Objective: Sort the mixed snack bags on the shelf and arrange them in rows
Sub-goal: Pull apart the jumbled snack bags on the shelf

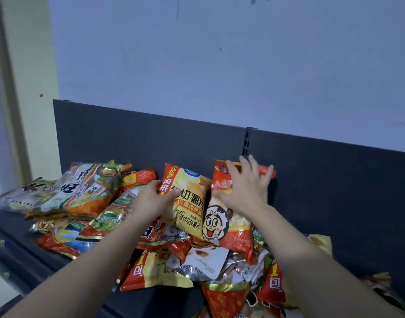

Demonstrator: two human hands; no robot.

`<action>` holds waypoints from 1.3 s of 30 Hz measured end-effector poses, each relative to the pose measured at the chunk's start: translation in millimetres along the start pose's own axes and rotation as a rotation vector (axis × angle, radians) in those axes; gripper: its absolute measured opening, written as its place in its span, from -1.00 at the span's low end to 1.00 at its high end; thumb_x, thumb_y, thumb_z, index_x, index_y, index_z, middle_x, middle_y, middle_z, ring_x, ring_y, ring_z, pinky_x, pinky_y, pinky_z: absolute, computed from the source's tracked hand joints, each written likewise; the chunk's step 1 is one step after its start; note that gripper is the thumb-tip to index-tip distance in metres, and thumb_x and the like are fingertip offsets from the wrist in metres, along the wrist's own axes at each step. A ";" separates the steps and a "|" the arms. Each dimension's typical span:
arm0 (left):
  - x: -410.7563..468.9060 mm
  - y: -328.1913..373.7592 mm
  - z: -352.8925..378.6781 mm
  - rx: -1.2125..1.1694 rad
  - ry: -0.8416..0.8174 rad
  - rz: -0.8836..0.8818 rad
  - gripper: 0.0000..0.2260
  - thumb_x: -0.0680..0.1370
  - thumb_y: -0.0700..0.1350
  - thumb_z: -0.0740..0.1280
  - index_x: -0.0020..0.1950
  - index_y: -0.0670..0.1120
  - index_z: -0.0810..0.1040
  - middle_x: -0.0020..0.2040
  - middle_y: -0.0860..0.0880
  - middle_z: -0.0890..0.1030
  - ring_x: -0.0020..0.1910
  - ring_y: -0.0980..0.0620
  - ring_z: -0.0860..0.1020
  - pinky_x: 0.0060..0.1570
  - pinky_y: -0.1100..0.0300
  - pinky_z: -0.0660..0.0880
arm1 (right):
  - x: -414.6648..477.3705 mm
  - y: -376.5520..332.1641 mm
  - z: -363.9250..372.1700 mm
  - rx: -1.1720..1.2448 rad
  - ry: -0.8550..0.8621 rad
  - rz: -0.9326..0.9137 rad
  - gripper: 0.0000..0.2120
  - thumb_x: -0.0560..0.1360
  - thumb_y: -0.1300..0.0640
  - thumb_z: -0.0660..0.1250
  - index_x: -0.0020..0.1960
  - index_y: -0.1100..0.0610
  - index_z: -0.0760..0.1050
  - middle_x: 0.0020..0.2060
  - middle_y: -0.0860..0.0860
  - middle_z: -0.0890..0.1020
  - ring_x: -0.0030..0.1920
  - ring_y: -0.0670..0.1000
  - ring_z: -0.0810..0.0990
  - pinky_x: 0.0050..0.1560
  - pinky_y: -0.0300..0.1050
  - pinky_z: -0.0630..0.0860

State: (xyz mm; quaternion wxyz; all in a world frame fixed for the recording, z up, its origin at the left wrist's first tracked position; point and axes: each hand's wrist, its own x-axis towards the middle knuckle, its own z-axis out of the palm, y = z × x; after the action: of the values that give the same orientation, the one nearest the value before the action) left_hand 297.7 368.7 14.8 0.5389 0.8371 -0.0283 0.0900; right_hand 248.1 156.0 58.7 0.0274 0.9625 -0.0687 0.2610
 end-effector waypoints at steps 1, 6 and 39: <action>3.2 -0.7 0.9 0.005 -0.003 -0.003 -0.36 0.42 0.20 0.44 0.39 -0.06 0.38 0.12 -0.03 0.60 0.00 -0.04 0.61 0.04 -0.07 0.58 | -1.9 0.3 7.8 0.029 -0.121 0.000 -0.10 0.37 -0.41 0.28 0.56 -0.08 0.04 0.58 0.09 -0.04 0.57 0.11 -0.17 0.41 0.41 -0.24; 14.5 -2.8 -0.1 0.078 -0.077 0.034 -0.42 0.42 0.28 0.38 0.31 -0.03 0.44 0.02 0.03 0.63 -0.07 0.00 0.64 -0.01 -0.05 0.61 | -6.9 3.2 31.4 0.130 -0.464 -0.034 -0.15 0.36 -0.45 0.28 0.52 -0.06 0.21 0.54 0.02 0.21 0.54 0.06 0.13 0.46 0.41 -0.14; 53.1 -61.2 -82.7 0.371 0.065 0.029 -0.79 0.50 0.05 0.42 -0.14 -0.08 0.55 -0.27 -0.02 0.62 -0.27 -0.06 0.61 -0.25 0.10 0.55 | -12.1 -102.0 35.8 0.097 -0.258 -0.188 -0.27 0.46 -0.09 0.25 0.55 -0.19 0.01 0.56 0.06 0.09 0.56 0.08 0.00 0.53 0.19 -0.10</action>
State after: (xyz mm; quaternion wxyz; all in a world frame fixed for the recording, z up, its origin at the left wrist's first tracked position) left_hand 348.7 472.0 2.8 0.3744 0.9183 -0.0057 0.1287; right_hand 270.6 255.1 20.0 -0.0040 0.9904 0.0312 0.1346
